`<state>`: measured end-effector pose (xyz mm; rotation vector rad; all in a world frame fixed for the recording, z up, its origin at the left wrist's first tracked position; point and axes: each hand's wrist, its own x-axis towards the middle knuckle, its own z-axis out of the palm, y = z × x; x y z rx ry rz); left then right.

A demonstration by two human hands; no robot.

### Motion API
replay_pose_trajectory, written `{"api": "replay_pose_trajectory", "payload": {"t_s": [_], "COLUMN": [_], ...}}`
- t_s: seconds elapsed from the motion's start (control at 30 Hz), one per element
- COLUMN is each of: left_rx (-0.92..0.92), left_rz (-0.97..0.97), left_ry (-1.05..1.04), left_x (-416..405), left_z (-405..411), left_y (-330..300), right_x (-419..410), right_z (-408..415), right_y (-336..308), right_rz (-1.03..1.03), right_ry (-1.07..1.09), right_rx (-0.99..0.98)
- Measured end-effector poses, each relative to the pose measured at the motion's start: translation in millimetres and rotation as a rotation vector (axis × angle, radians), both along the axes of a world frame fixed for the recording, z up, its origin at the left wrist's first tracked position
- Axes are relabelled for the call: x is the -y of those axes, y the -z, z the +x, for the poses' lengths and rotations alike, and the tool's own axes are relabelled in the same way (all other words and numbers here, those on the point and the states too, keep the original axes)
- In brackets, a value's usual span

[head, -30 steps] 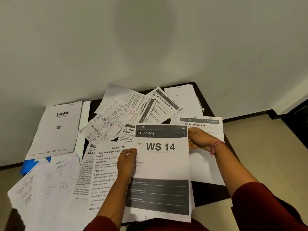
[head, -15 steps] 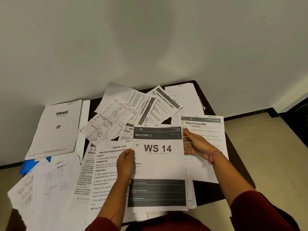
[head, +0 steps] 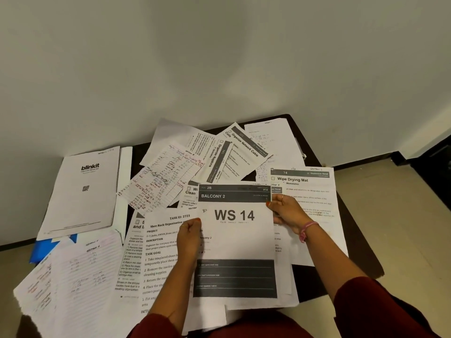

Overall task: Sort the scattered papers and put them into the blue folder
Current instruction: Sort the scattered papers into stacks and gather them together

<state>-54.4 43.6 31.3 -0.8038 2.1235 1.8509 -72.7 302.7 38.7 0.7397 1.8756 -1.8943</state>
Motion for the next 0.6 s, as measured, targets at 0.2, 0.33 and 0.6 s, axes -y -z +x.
{"api": "replay_pose_trajectory", "payload": {"t_s": [0.2, 0.33, 0.6], "left_rx": [0.058, 0.060, 0.015], "left_rz": [0.028, -0.002, -0.005], "left_ry": [0.096, 0.174, 0.168], "left_x": [7.1, 9.7, 1.3], "left_z": [-2.3, -3.0, -2.0], "left_y": [1.3, 4.2, -0.2], "right_x": [5.6, 6.7, 6.5], "right_z": [-1.7, -0.3, 7.5], "right_y": [1.4, 1.8, -2.2], "right_rz": [-0.003, 0.008, 0.003], "right_ry": [0.027, 0.055, 0.103], "right_rx": [-0.007, -0.005, -0.007]}}
